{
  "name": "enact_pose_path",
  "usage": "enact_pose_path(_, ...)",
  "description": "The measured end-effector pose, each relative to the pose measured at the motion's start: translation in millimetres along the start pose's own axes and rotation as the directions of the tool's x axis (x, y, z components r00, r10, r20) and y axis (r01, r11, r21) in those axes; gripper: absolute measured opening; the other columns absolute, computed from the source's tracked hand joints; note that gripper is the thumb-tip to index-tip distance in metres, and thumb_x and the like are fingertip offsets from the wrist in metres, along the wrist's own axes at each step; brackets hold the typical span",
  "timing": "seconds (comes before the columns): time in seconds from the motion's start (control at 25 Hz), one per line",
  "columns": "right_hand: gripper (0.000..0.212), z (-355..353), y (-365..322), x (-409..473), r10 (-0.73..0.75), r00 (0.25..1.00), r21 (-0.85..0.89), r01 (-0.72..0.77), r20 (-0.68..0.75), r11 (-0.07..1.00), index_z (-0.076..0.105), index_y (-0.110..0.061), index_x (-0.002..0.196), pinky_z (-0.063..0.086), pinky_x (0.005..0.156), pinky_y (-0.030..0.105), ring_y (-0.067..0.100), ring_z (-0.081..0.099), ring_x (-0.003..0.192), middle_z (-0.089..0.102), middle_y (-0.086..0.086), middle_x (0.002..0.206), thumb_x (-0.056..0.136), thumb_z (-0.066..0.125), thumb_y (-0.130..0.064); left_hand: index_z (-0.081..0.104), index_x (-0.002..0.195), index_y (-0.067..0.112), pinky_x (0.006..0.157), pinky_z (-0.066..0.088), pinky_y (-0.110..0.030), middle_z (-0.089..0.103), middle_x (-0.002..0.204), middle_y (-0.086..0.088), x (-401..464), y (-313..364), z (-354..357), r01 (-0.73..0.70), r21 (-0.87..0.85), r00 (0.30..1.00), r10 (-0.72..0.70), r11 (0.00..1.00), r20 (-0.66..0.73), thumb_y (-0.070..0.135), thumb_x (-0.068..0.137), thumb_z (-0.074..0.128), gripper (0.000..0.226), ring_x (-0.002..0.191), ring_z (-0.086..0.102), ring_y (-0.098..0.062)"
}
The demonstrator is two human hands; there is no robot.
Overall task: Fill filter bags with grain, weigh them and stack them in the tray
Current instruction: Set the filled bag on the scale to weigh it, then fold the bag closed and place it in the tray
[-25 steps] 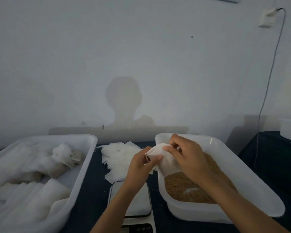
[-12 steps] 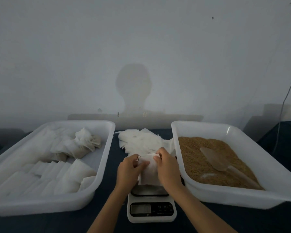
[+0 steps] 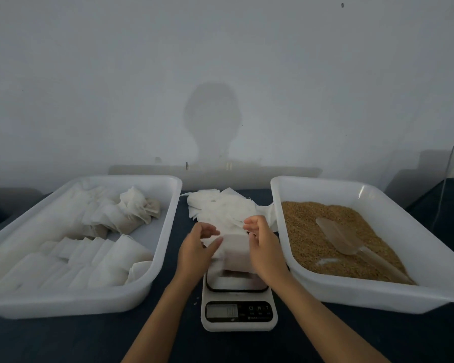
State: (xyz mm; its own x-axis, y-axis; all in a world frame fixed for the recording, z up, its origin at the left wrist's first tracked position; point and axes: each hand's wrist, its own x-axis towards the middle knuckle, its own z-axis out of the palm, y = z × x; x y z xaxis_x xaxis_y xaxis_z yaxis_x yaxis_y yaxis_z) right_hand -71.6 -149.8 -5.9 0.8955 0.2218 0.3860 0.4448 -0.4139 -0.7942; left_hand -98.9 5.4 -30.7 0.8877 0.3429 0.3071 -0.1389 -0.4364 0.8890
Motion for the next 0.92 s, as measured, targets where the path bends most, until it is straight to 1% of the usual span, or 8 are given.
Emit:
enact_pose_path(0.12,0.034,-6,-5,-2,-0.057,0.997,0.075,0.06,-0.042,0.995,0.048,-0.021,0.11,0.037,0.091,0.007,0.003,0.053,0.109,0.057,-0.006,0.112,0.093,0.041,0.007,0.06,0.094,0.018,0.078,0.051,-0.023,0.067,0.093,0.009,2,-5,-13,-0.007,-0.095,0.998,0.002,0.995,-0.059,0.01,0.086,0.067,0.014,0.091,0.063,-0.01)
enact_pose_path(0.2,0.031,-6,-5,-5,-0.068,0.997,0.091,0.07,-0.029,0.993,0.048,-0.022,0.111,0.035,0.093,0.007,0.0,0.049,0.111,0.055,-0.008,0.114,0.094,0.043,0.004,0.061,0.093,0.014,0.076,0.05,-0.016,0.067,0.091,0.004,1,-7,-18,-0.019,-0.134,0.997,0.008,0.991,-0.082,0.005,0.087,0.065,0.011,0.088,0.063,-0.012)
enact_pose_path(0.32,0.028,-4,0,-10,-0.041,0.999,0.106,0.039,0.017,0.994,0.048,-0.021,0.114,0.032,0.094,0.006,-0.002,0.045,0.114,0.053,-0.01,0.118,0.095,0.044,-0.001,0.062,0.091,0.014,0.076,0.05,-0.018,0.067,0.091,0.002,-2,-9,-19,-0.031,-0.12,0.997,0.022,0.992,-0.078,0.003,0.087,0.063,0.012,0.087,0.063,-0.013)
enact_pose_path(0.44,0.029,-3,3,-12,-0.027,0.999,0.116,0.025,0.018,0.993,0.047,-0.023,0.114,0.031,0.095,0.006,0.0,0.045,0.116,0.052,-0.01,0.119,0.096,0.044,-0.002,0.062,0.09,0.017,0.075,0.05,-0.02,0.067,0.092,0.003,-3,-10,-18,-0.042,-0.112,0.997,0.034,0.993,-0.073,0.003,0.087,0.063,0.015,0.087,0.062,-0.012)
enact_pose_path(0.68,0.028,-4,1,-10,-0.013,1.0,0.105,0.011,0.011,0.994,0.049,-0.017,0.118,0.033,0.102,0.019,0.004,0.046,0.117,0.052,-0.006,0.121,0.096,0.043,-0.001,0.06,0.087,0.025,0.075,0.051,-0.022,0.066,0.093,0.01,-3,-6,-14,-0.033,-0.077,0.998,0.028,0.996,-0.064,0.005,0.087,0.063,0.02,0.088,0.062,-0.01)
enact_pose_path(0.76,0.029,-3,1,-10,-0.009,1.0,0.089,0.009,0.005,0.996,0.049,-0.016,0.118,0.034,0.103,0.021,0.006,0.046,0.118,0.053,-0.005,0.121,0.095,0.043,0.0,0.059,0.089,0.028,0.074,0.05,-0.023,0.065,0.095,0.013,-1,-6,-12,-0.024,-0.016,0.999,0.023,1.0,-0.043,0.01,0.086,0.065,0.019,0.088,0.061,-0.011)
enact_pose_path(0.84,0.03,0,2,-11,0.004,1.0,0.057,-0.003,-0.006,0.998,0.049,-0.016,0.118,0.035,0.105,0.023,0.007,0.047,0.119,0.053,-0.003,0.122,0.094,0.043,0.001,0.06,0.1,0.029,0.074,0.046,-0.021,0.062,0.103,0.014,3,-6,-6,-0.022,0.183,1.0,0.018,0.983,0.023,0.02,0.087,0.066,0.017,0.093,0.056,-0.012)
enact_pose_path(0.92,0.032,3,6,-13,0.028,1.0,0.02,-0.027,-0.013,0.999,0.05,-0.016,0.119,0.036,0.107,0.026,0.008,0.047,0.12,0.054,-0.002,0.123,0.093,0.043,0.003,0.06,0.116,0.027,0.08,0.041,-0.022,0.058,0.116,0.01,10,-5,4,-0.048,0.393,0.996,0.015,0.918,0.088,0.03,0.089,0.063,0.027,0.106,0.048,-0.015)
